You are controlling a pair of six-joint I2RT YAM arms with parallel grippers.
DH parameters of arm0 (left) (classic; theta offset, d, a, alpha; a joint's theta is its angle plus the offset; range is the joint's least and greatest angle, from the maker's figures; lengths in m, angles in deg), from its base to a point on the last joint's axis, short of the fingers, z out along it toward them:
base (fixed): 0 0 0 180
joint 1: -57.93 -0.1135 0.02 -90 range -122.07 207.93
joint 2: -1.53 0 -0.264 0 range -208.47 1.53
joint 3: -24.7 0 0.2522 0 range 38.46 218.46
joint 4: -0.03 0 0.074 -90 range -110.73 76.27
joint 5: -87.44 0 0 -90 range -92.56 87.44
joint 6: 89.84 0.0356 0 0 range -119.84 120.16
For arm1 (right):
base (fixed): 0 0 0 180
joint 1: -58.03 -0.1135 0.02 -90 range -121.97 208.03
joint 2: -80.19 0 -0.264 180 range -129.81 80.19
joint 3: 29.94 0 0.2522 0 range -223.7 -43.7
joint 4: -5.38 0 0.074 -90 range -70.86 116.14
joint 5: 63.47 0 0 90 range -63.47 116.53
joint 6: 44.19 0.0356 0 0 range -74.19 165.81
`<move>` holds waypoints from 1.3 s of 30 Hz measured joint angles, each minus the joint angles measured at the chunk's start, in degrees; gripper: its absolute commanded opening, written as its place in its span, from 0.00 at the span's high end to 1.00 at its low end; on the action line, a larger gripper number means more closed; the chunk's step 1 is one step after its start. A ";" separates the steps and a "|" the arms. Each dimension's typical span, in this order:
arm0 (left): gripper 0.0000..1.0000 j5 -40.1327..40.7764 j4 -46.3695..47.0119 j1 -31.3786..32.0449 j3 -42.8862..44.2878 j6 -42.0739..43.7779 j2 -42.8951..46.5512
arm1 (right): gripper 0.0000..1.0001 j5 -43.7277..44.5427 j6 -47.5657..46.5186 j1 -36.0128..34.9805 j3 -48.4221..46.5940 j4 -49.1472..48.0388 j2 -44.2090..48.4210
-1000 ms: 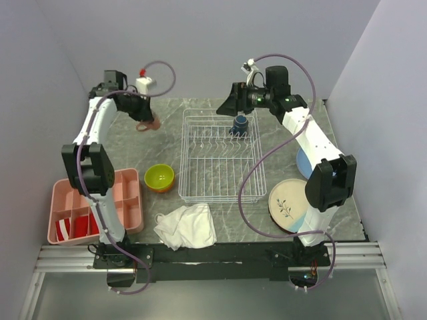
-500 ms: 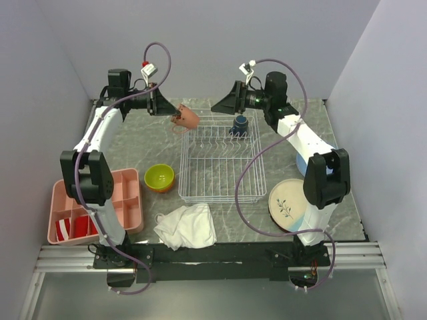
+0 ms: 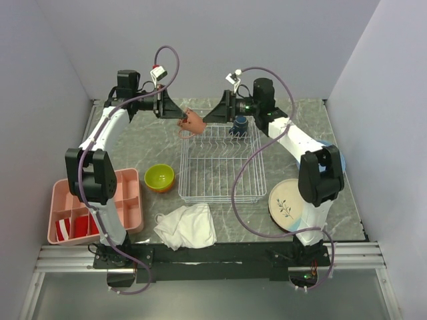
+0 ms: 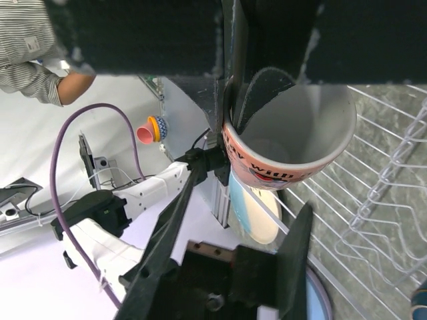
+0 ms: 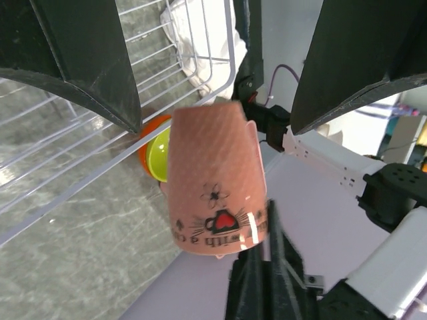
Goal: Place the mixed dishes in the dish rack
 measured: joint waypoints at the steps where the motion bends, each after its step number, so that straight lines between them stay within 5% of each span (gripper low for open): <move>1: 0.99 -0.02 0.13 0.17 0.00 -0.39 0.00 | 0.00 -0.02 0.09 -0.33 -0.13 0.00 -0.50; 30: 0.99 -1.49 0.35 1.14 2.34 -2.93 -3.56 | 0.03 -7.61 12.35 -3.45 -1.46 -11.69 -7.58; 39: 0.99 -2.27 0.42 1.14 2.36 -3.37 -3.65 | 0.30 -6.93 11.58 -3.54 -1.46 -10.51 -7.72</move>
